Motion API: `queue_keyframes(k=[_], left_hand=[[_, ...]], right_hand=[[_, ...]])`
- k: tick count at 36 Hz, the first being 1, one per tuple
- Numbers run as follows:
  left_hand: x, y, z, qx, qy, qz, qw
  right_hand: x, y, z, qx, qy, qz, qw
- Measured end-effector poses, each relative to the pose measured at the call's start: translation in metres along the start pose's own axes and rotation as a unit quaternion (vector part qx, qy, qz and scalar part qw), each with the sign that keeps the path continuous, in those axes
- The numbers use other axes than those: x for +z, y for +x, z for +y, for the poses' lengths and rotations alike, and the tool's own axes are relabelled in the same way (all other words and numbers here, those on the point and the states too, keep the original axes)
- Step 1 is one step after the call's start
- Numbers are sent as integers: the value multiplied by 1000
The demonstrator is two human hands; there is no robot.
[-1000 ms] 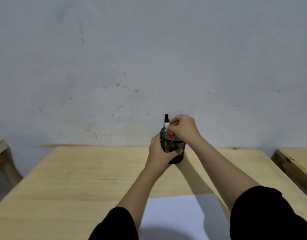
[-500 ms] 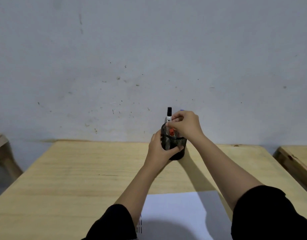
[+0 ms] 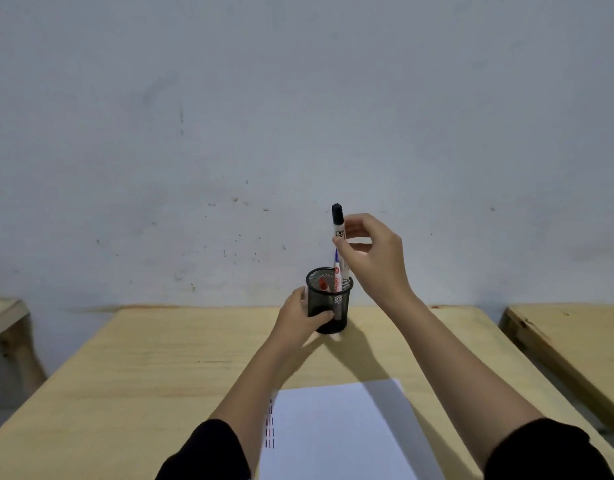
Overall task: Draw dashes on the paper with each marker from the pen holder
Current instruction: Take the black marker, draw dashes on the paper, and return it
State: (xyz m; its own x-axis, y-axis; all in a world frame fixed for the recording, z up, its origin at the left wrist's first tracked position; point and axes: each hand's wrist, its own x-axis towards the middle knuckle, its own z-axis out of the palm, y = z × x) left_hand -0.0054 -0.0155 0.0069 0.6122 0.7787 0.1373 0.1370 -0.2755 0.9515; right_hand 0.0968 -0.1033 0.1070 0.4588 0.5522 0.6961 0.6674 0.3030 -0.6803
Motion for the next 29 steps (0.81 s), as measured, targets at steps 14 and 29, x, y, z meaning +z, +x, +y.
queue_keyframes(k=[14,29], left_hand=[[-25,-102,28,83,-114,38,989],[-25,-142,17,81,-146,55,984]], right_hand=[[-32,-113,7,29,-84,-163,983],[-40,-148,-6,97,-38,-188,977]])
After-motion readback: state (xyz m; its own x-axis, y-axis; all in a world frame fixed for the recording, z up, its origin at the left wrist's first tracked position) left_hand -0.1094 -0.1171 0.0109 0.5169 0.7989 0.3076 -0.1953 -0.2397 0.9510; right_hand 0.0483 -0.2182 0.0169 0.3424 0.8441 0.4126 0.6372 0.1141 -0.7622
